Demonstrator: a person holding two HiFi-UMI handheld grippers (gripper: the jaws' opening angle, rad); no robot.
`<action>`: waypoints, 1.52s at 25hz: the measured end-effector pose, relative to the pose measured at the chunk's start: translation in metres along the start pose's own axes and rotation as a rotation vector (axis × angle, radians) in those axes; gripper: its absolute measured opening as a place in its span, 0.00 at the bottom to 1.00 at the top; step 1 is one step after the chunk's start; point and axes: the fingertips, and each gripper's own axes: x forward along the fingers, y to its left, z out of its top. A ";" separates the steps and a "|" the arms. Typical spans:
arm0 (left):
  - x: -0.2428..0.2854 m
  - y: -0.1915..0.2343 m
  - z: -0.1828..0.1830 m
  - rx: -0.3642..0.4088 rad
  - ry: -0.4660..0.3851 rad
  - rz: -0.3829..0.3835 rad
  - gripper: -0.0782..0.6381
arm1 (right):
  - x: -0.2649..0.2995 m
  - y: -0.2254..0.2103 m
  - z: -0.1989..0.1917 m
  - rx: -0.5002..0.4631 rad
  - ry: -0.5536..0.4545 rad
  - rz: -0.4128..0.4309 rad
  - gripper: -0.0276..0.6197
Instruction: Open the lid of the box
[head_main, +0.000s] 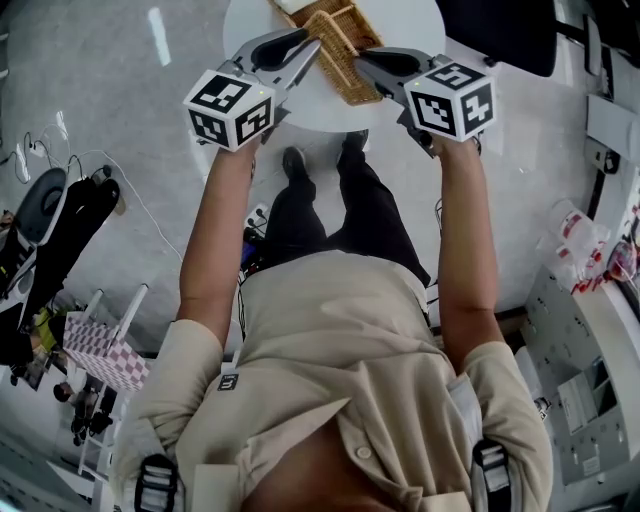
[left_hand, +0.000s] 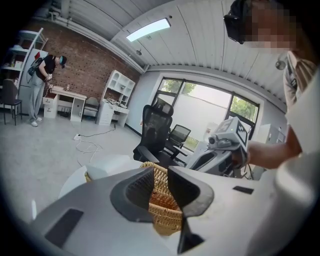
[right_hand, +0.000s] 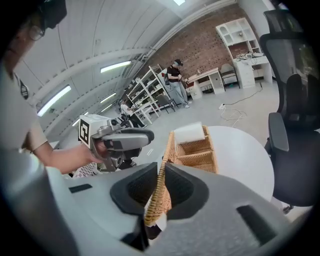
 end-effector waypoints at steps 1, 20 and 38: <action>-0.003 -0.001 0.002 -0.006 -0.007 0.001 0.19 | 0.001 0.004 0.000 -0.005 0.002 0.005 0.10; -0.035 -0.009 -0.006 -0.050 0.011 0.045 0.19 | 0.028 0.072 -0.010 -0.104 0.054 0.079 0.12; -0.060 0.008 -0.026 -0.085 0.046 0.088 0.19 | 0.052 0.093 -0.021 -0.127 0.123 0.080 0.13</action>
